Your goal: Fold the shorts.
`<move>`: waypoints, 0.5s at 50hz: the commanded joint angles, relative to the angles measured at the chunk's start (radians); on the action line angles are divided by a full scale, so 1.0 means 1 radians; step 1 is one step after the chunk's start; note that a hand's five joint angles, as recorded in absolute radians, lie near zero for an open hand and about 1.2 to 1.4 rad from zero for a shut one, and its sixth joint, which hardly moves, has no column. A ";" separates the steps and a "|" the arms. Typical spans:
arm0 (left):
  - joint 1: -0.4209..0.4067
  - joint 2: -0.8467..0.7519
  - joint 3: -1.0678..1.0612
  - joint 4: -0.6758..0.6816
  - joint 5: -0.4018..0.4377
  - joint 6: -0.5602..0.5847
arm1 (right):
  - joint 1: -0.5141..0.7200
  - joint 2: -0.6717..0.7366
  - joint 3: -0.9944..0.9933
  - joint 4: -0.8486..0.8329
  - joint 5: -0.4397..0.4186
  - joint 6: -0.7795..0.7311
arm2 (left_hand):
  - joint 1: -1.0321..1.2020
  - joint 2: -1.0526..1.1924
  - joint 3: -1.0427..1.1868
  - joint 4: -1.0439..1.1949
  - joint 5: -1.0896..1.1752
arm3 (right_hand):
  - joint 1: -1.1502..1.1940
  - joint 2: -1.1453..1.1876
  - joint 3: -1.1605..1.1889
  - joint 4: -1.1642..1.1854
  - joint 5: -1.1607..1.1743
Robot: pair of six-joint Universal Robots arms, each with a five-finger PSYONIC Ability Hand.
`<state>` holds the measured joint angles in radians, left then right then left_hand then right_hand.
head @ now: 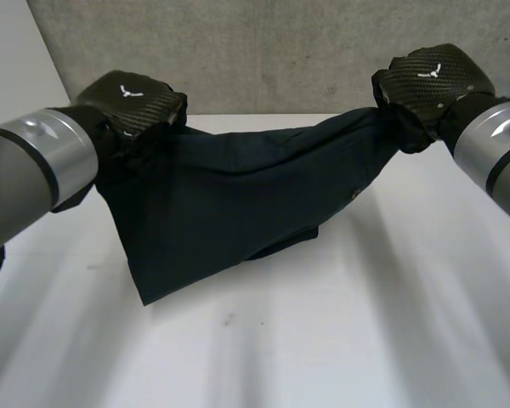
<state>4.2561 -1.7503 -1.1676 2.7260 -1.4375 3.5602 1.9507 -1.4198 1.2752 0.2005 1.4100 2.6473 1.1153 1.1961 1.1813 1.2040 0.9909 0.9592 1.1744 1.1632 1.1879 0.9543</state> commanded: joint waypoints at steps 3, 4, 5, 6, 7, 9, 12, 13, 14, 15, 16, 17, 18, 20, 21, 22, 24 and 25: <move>0.005 -0.107 0.011 -0.051 -0.008 0.005 | 0.037 0.110 -0.099 0.226 0.003 -0.029 | 0.281 0.200 0.215 0.192 0.231 | 0.437 0.222 0.233 0.208 0.267; 0.007 -0.133 0.016 -0.049 -0.008 0.005 | 0.039 0.125 -0.102 0.223 0.000 -0.030 | 0.281 0.200 0.215 0.192 0.231 | 0.437 0.222 0.233 0.208 0.267; 0.010 -0.159 0.020 -0.046 -0.008 0.006 | 0.040 0.154 -0.106 0.211 0.000 -0.030 | 0.281 0.200 0.215 0.192 0.231 | 0.437 0.222 0.233 0.208 0.267; 0.013 -0.211 0.040 -0.046 -0.008 0.006 | 0.040 0.171 -0.114 0.202 0.000 -0.029 | 0.281 0.200 0.215 0.192 0.231 | 0.437 0.222 0.233 0.208 0.267; 0.013 -0.236 0.055 -0.043 -0.008 0.006 | 0.043 0.189 -0.122 0.189 0.001 -0.027 | 0.281 0.200 0.215 0.192 0.231 | 0.437 0.222 0.233 0.208 0.267; 0.014 -0.290 0.100 -0.035 -0.009 0.008 | 0.057 0.261 -0.154 0.142 0.006 -0.021 | 0.281 0.200 0.215 0.192 0.231 | 0.437 0.222 0.233 0.208 0.267; 0.021 -0.409 0.242 -0.005 -0.038 0.009 | 0.073 0.330 -0.201 0.076 0.027 -0.015 | 0.281 0.200 0.215 0.192 0.231 | 0.437 0.222 0.233 0.208 0.267; 0.024 -0.434 0.285 0.006 -0.047 0.009 | 0.083 0.369 -0.244 0.019 0.053 -0.010 | 0.281 0.200 0.215 0.192 0.231 | 0.437 0.222 0.233 0.208 0.267; 0.028 -0.475 0.372 0.030 -0.066 0.012 | 0.089 0.384 -0.267 -0.016 0.070 -0.007 | 0.281 0.200 0.215 0.192 0.231 | 0.437 0.222 0.233 0.208 0.267; 0.028 -0.495 0.420 0.049 -0.073 0.017 | 0.094 0.398 -0.292 -0.056 0.088 -0.001 | 0.281 0.200 0.215 0.192 0.231 | 0.437 0.222 0.233 0.208 0.267; 0.030 -0.509 0.466 0.072 -0.080 0.023 | 0.100 0.409 -0.316 -0.100 0.105 0.003 | 0.281 0.200 0.215 0.192 0.231 | 0.437 0.222 0.233 0.208 0.267; 0.030 -0.520 0.514 0.098 -0.084 0.032 | 0.109 0.424 -0.357 -0.199 0.130 0.019 | 0.281 0.200 0.215 0.192 0.231 | 0.437 0.222 0.233 0.208 0.267; 0.030 -0.532 0.596 0.168 -0.090 0.052 | 0.114 0.427 -0.373 -0.260 0.136 0.028 | 0.281 0.200 0.215 0.192 0.231 | 0.437 0.222 0.233 0.208 0.267; 0.028 -0.532 0.663 0.249 -0.090 0.071 | 0.120 0.427 -0.395 -0.390 0.139 0.052 | 0.281 0.200 0.215 0.192 0.231 | 0.437 0.222 0.233 0.208 0.267; 0.021 -0.528 0.698 0.341 -0.092 0.080 | 0.120 0.418 -0.398 -0.532 0.139 0.086 | 0.281 0.200 0.215 0.192 0.231 | 0.437 0.222 0.233 0.208 0.267; 0.015 -0.525 0.701 0.384 -0.093 0.081 | 0.122 0.412 -0.398 -0.611 0.138 0.103 | 0.281 0.200 0.215 0.192 0.231 | 0.437 0.222 0.233 0.208 0.267; 0.005 -0.502 0.694 0.473 -0.098 0.083 | 0.120 0.391 -0.387 -0.744 0.142 0.131 | 0.281 0.200 0.215 0.192 0.231 | 0.437 0.222 0.233 0.208 0.267; -0.001 -0.453 0.674 0.548 -0.104 0.077 | 0.116 0.368 -0.370 -0.860 0.151 0.163 | 0.281 0.200 0.215 0.192 0.231 | 0.437 0.222 0.233 0.208 0.267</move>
<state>4.2805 -2.2763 -0.5730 2.9516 -1.5241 3.6156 2.0643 -0.9979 0.9088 -0.1514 1.5358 2.6972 1.1197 1.1988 1.1850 1.2042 0.9909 0.9592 1.1766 1.1788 1.1886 0.9544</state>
